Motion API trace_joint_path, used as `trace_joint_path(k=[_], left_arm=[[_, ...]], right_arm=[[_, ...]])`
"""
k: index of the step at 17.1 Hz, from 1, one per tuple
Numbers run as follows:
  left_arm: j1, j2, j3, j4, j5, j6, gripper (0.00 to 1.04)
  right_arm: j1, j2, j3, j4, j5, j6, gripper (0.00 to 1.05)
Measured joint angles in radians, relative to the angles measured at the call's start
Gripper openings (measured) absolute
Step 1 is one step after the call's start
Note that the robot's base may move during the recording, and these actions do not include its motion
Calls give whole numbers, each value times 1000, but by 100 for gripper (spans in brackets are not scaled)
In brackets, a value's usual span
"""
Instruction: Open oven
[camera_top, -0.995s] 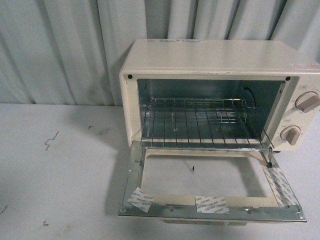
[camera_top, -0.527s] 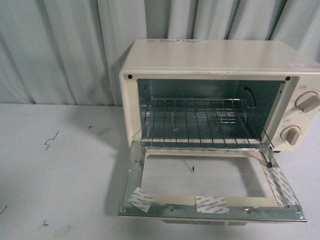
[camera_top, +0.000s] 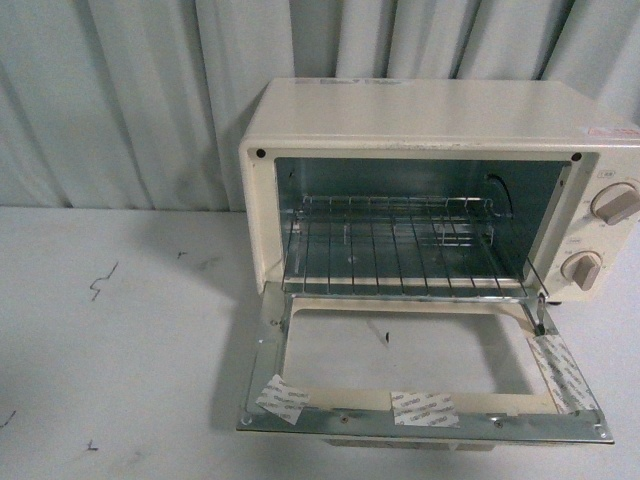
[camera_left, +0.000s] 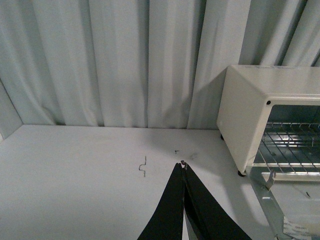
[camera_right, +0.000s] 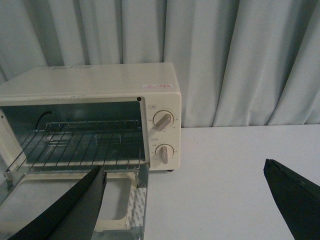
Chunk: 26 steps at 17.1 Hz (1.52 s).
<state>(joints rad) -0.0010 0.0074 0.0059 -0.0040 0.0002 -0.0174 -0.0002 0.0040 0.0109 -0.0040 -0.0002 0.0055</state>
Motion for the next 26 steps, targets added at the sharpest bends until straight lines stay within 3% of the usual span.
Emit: trace_joint_path(k=[5,6,8,14,17,18,26], left_arm=[[0,0,0,1,0,0,4],[0,0,0,1,0,0,16],[0,0,0,1,0,0,29],[0,0,0,1,0,0,49],[0,0,0,1,0,0,81],[0,0,0,1,0,0,98],[0,0,0,0,0,0,98]], right_arm=[[0,0,0,0,0,0,98],[0,0,0,0,0,0,98],[0,0,0,0,0,0,98],[0,0,0,0,0,0,98],[0,0,0,0,0,0,98],[0,0,0,0,0,0,98],[0,0,0,0,0,0,98]])
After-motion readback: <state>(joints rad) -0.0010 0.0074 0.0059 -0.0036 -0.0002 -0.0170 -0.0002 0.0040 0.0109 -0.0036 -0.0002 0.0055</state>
